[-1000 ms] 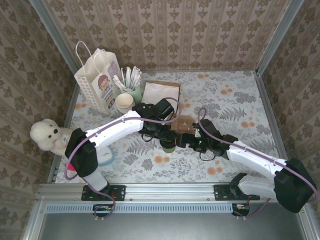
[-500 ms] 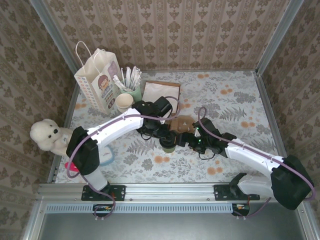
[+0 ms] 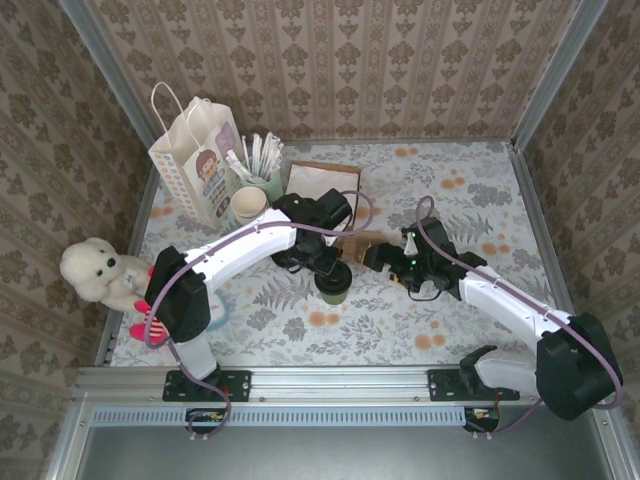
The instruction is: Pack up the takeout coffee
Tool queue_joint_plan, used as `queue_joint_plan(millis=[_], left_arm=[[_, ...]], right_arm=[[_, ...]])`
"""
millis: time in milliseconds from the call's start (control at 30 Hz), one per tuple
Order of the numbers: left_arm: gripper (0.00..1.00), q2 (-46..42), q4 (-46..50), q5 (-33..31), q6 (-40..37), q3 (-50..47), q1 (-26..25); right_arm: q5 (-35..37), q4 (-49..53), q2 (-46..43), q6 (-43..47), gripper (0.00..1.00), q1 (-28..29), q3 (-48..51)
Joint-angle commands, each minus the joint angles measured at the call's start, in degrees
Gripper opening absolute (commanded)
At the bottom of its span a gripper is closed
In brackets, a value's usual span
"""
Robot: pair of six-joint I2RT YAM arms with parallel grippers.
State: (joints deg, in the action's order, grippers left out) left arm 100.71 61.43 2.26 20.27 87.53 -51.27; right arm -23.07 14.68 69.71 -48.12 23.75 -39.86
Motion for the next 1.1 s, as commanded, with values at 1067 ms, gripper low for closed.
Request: queue_joint_plan(millis=[1067], left_arm=[[0.00, 3.1, -2.0, 2.7, 3.2, -6.0, -0.6]], right_arm=[[-4.1, -0.3, 14.1, 0.9, 0.96, 3.4, 2.9]])
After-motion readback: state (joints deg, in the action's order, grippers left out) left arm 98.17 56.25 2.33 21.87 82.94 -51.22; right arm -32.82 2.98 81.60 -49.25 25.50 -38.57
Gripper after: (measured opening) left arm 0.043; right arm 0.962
